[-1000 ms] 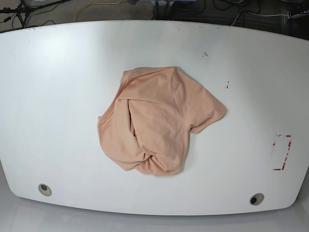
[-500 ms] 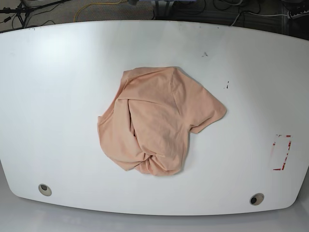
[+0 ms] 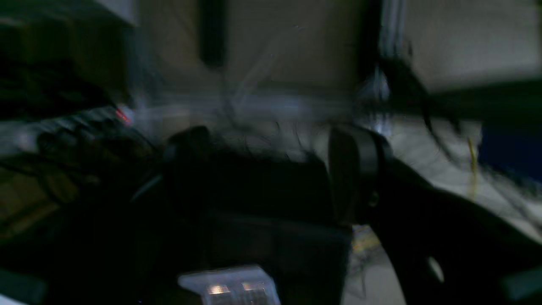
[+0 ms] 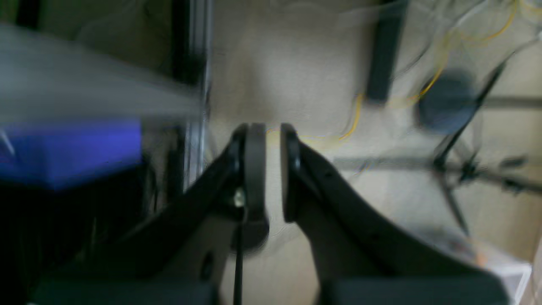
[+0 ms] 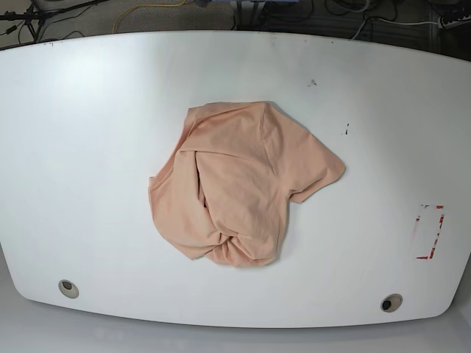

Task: Fold the T-shirt properly

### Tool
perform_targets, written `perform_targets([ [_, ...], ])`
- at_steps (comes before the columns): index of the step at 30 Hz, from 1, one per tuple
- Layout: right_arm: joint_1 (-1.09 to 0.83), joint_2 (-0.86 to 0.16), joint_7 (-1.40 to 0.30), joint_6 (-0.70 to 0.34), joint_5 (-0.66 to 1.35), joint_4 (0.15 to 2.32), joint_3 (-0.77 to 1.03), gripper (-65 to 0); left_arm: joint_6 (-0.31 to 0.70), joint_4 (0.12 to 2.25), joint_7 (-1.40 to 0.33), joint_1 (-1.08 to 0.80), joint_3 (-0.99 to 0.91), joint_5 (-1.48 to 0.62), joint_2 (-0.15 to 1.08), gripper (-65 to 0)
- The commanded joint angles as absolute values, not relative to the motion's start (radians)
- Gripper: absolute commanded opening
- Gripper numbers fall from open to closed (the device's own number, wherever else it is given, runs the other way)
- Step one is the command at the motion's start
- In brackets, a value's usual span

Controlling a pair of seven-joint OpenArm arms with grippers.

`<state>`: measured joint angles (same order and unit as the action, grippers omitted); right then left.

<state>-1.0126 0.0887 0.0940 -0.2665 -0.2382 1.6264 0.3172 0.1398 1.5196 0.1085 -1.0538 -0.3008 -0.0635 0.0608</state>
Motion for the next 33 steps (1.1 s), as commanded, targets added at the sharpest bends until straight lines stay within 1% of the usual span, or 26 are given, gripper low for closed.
perform_targets([
  [1,-1.045,0.091,0.092,-0.268,-0.239,1.66,0.321,-59.3,0.137,1.567,0.113,-1.088,-0.321,-0.062,0.056,-25.0],
  [10,-1.101,0.094,0.085,-0.27,-0.213,1.776,0.309,-59.4,0.138,1.697,0.124,-1.164,-0.365,-0.028,0.016,-24.6],
  [26,-1.136,0.096,0.081,-0.274,-0.22,1.874,0.285,-59.3,0.142,1.741,0.127,-1.188,-0.357,-0.042,0.029,-24.3],
  [33,-1.16,0.098,0.087,-0.272,-0.216,1.955,0.272,-59.4,0.139,1.789,0.12,-1.206,-0.364,-0.057,0.025,-23.8],
])
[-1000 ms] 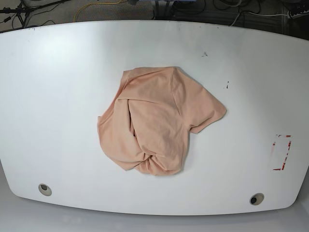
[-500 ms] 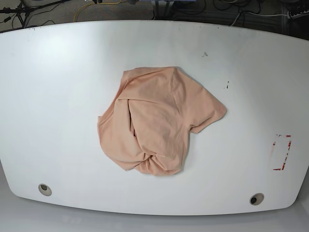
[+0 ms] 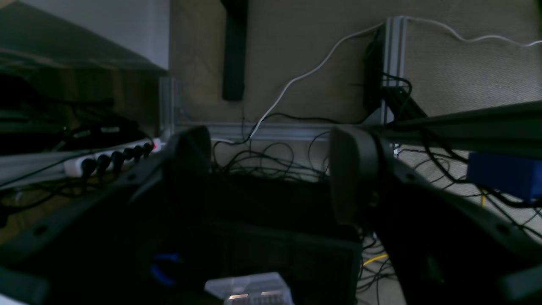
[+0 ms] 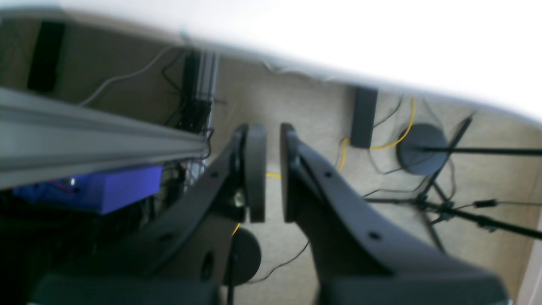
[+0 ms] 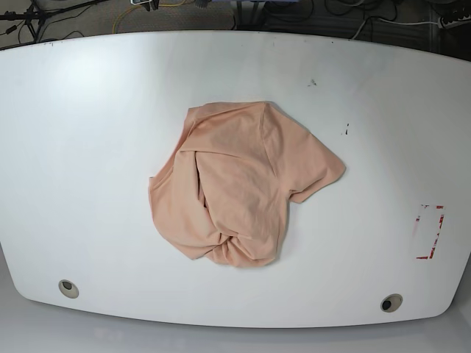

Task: Fold the T-shirt properly

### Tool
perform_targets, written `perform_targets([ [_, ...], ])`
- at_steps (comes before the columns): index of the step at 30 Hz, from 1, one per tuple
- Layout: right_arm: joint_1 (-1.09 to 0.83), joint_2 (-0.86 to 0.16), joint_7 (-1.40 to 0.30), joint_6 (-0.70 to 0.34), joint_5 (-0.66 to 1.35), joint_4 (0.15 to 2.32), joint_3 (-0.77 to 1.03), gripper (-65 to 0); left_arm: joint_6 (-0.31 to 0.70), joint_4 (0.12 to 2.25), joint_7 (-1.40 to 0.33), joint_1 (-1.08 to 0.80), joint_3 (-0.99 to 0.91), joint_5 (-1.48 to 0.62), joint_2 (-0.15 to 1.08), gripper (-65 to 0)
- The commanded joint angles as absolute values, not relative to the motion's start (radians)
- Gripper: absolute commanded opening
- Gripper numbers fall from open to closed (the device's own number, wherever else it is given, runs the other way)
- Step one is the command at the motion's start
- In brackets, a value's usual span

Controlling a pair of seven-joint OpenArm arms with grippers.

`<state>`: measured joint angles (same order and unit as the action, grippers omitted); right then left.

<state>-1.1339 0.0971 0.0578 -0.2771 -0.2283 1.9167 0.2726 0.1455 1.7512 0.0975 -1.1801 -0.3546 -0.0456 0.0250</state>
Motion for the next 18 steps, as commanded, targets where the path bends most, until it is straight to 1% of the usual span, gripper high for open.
perform_targets([
  [1,-1.161,0.097,0.088,-0.272,-0.216,1.961,0.271,-59.3,0.139,1.794,0.119,-1.208,-0.364,-0.057,0.025,-23.8],
  [18,-1.138,0.099,0.088,-0.272,-0.214,1.979,0.256,-59.4,0.141,1.85,0.12,-1.179,-0.364,-0.041,0.029,-23.5],
])
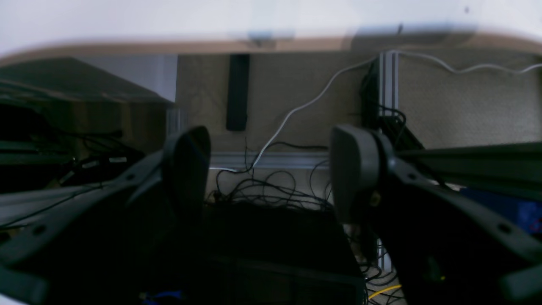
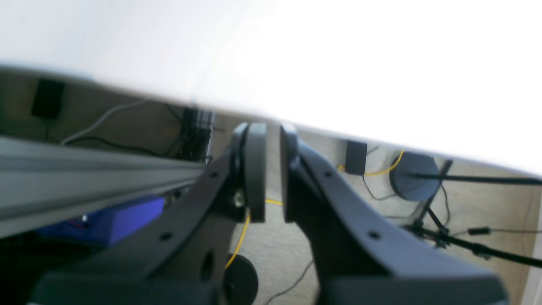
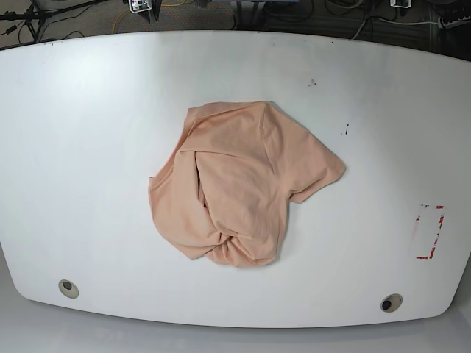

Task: Fold the T-shirt properly

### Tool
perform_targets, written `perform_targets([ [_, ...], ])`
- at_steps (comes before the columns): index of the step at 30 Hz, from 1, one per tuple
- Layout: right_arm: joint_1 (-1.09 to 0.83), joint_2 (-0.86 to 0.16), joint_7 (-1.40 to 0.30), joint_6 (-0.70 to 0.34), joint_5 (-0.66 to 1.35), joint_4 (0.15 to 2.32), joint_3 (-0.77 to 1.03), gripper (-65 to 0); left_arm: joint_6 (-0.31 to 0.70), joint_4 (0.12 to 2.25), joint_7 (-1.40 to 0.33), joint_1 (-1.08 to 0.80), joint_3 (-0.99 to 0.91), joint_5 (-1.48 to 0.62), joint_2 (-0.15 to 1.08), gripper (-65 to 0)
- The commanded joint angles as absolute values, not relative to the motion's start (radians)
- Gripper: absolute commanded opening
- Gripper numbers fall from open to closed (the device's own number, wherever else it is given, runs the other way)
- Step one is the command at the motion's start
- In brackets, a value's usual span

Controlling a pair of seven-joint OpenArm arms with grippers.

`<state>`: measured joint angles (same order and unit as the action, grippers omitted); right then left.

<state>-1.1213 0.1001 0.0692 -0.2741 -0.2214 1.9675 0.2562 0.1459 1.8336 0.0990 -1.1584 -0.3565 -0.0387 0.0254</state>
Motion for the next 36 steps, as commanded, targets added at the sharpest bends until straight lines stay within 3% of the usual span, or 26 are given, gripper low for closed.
perform_targets([
  [1,-1.137,0.098,0.087,-0.271,-0.214,1.978,0.254,-59.4,0.141,1.852,0.12,-1.178,-0.365,-0.041,0.028,-23.5],
  [36,-1.004,0.103,0.091,-0.273,-0.205,1.985,0.257,-59.8,0.138,1.931,0.14,-1.048,-0.389,-0.034,0.036,-23.1],
])
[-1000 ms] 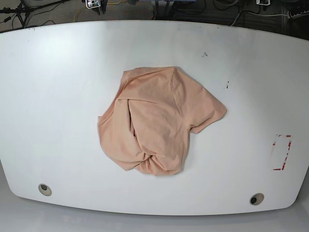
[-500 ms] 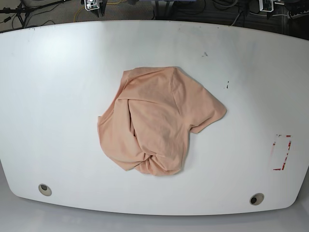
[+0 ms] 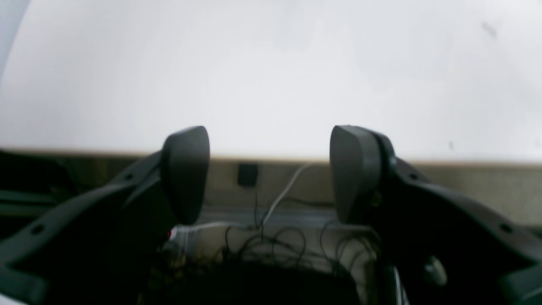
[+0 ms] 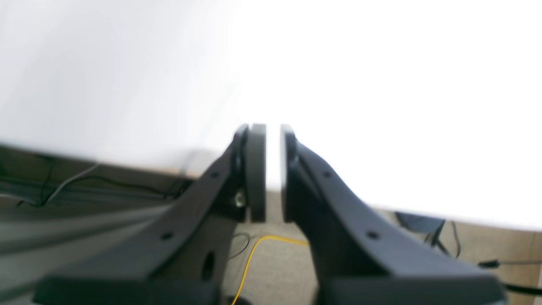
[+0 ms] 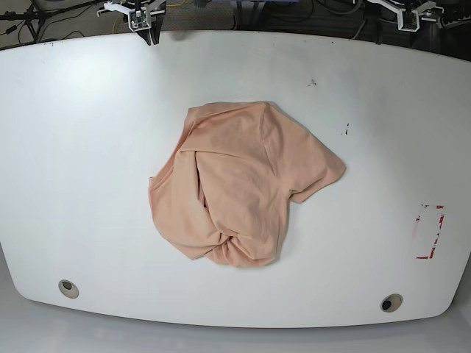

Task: Fold the T-shirt properly
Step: 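Move the right gripper down toward the peach T-shirt's edge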

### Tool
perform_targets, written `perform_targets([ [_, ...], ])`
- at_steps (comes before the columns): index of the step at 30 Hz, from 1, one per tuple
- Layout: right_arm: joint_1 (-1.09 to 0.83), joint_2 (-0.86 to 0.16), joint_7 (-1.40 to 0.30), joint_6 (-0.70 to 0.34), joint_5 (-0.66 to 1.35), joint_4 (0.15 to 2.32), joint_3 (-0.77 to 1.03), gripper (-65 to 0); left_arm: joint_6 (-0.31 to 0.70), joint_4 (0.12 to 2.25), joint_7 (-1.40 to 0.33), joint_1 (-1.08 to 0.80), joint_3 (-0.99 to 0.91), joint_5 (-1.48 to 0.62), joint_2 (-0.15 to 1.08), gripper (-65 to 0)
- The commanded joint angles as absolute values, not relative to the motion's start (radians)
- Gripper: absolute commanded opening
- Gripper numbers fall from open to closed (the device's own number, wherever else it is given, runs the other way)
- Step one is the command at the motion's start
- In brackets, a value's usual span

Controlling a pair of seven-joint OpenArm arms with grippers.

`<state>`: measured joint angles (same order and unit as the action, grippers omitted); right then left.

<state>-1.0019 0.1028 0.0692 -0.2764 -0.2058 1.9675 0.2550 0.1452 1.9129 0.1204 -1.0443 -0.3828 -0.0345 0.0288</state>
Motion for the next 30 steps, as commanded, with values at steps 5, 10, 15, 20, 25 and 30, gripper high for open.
perform_targets([
  [5,-0.949,0.109,0.092,-0.271,-0.206,1.984,0.257,-60.5,0.137,1.928,0.142,-1.01,-0.387,-0.039,0.032,-23.1],
  [10,-0.919,0.111,0.091,-0.27,-0.207,1.982,0.263,-60.7,0.136,1.935,0.142,-0.989,-0.387,-0.039,0.031,-23.0],
  [15,-0.878,0.117,0.089,-0.271,-0.206,1.988,0.264,-59.7,0.138,1.941,0.142,-0.975,-0.38,-0.041,0.031,-23.0],
  [20,-0.862,0.118,0.086,-0.268,-0.204,1.989,0.261,-55.2,0.138,1.941,0.145,-0.977,-0.381,-0.045,0.032,-22.1],
  [25,-0.85,0.118,0.078,-0.269,-0.201,1.996,0.262,-42.5,0.141,1.938,0.15,-0.969,-0.388,-0.045,0.027,-18.7],
  [30,-0.837,0.118,0.066,-0.272,-0.202,2.006,0.262,-36.0,0.143,1.936,0.152,-0.95,-0.387,-0.049,0.027,-17.0],
])
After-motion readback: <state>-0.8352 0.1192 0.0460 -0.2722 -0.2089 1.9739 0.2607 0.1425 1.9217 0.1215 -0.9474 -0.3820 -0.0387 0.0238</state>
